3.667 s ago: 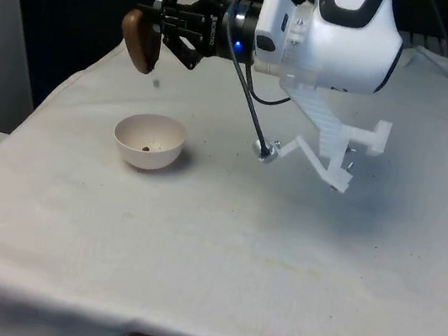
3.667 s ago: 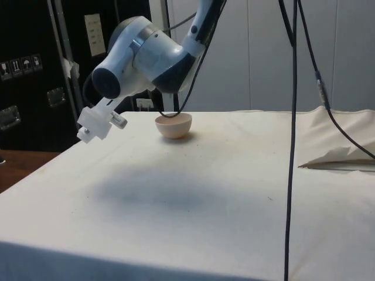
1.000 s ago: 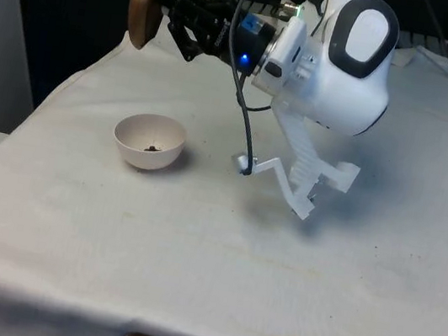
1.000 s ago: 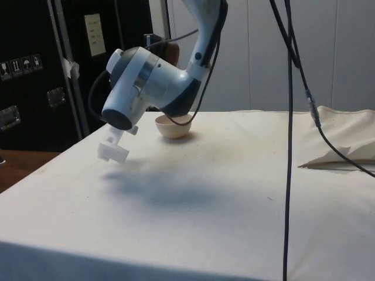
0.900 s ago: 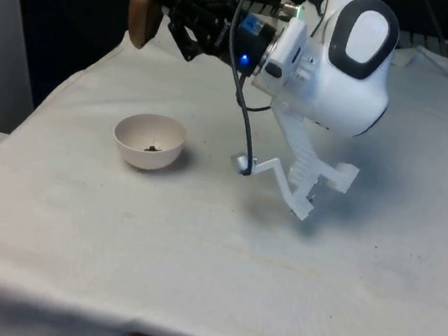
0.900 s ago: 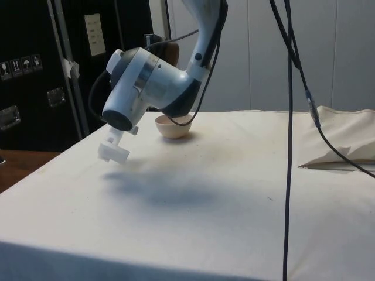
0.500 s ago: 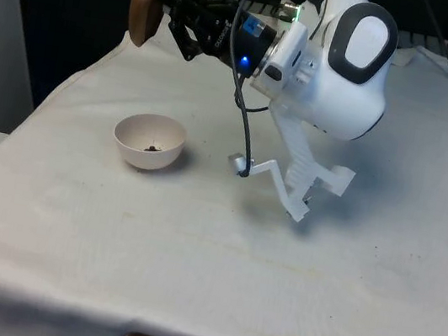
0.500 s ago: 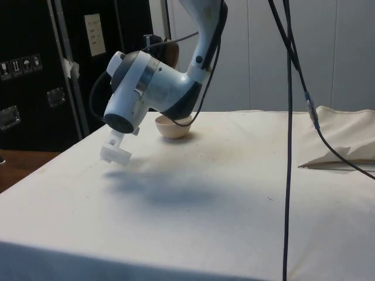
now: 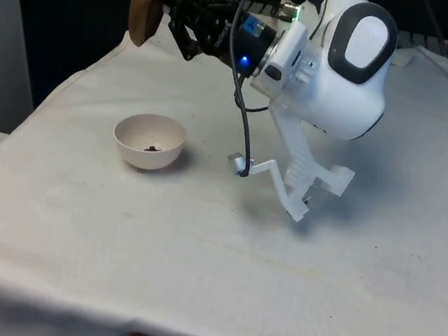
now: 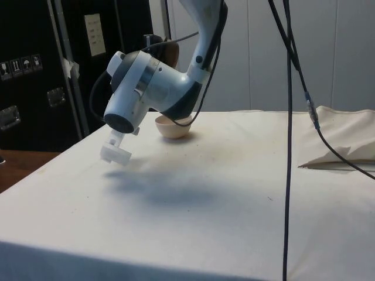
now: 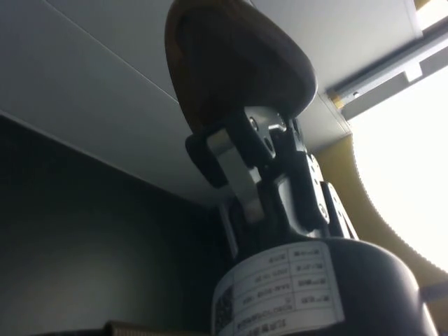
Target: Pour the coffee beans from the cup into the bowl.
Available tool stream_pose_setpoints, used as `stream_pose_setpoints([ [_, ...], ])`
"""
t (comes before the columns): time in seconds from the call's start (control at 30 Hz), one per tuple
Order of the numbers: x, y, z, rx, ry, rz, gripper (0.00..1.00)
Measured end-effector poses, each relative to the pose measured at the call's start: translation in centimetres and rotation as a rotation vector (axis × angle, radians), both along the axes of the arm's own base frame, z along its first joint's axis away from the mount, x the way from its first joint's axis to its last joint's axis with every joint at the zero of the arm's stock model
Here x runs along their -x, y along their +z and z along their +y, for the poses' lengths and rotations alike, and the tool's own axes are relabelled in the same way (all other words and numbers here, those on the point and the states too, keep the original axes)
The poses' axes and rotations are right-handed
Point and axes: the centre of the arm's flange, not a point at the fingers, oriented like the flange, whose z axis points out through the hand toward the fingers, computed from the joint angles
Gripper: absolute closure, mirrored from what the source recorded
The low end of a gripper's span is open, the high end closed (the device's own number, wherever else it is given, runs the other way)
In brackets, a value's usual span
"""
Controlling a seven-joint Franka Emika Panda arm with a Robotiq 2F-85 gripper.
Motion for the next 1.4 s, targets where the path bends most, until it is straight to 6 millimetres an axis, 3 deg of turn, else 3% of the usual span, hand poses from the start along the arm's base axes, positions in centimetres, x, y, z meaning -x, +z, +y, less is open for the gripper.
stream_pose_setpoints([
  [1.4, -0.33, 0.40, -0.68, -0.171, -0.012, -0.092, 1.00],
])
